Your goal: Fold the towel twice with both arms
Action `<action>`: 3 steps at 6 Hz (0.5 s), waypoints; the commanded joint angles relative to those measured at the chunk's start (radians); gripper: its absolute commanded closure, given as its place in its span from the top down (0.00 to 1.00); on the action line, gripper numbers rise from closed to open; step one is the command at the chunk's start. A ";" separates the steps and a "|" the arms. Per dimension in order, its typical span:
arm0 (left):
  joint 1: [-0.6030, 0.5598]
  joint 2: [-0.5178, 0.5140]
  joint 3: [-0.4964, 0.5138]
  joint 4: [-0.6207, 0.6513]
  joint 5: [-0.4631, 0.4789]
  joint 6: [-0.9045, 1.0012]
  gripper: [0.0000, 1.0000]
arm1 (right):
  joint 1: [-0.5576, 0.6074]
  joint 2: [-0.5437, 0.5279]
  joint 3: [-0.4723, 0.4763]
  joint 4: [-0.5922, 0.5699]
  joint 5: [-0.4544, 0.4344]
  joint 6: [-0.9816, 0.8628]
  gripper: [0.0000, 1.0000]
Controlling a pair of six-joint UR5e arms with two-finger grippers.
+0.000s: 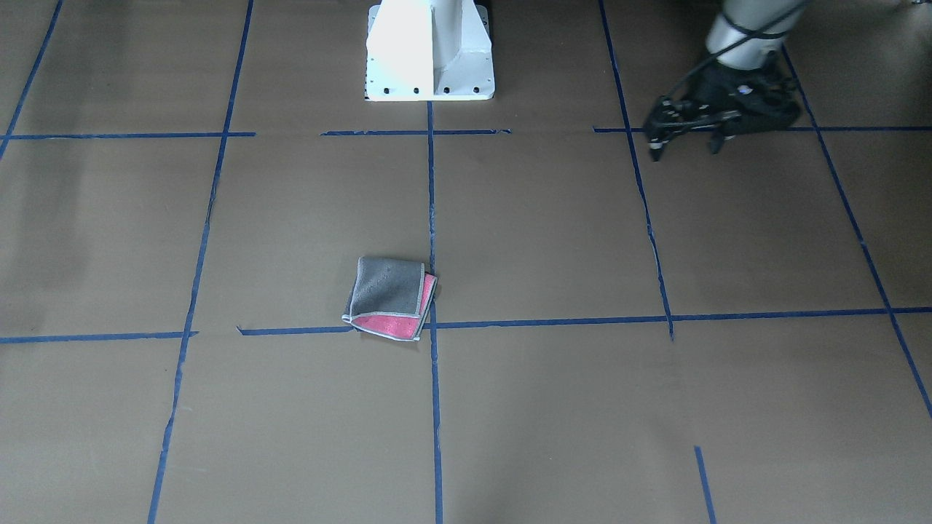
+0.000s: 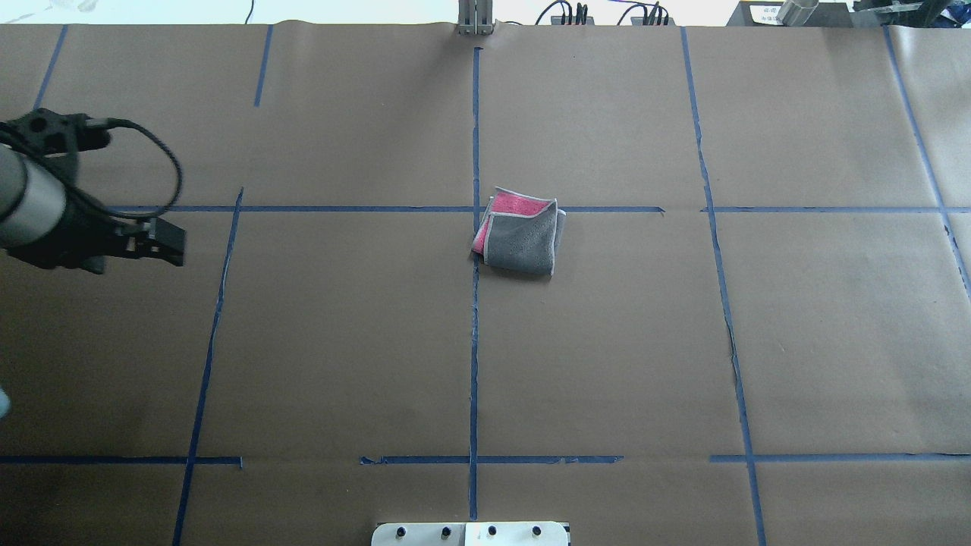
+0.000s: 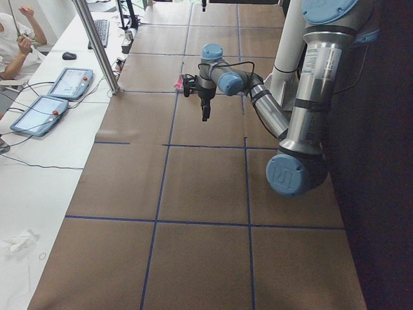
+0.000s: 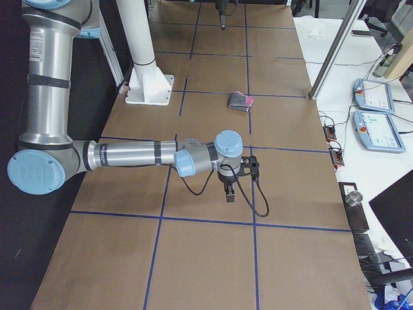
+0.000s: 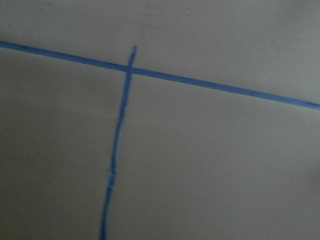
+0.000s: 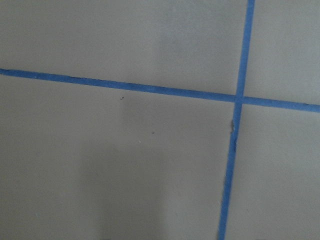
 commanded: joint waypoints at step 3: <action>-0.612 0.208 0.387 -0.001 -0.283 0.928 1.00 | 0.164 0.018 0.013 -0.306 0.024 -0.292 1.00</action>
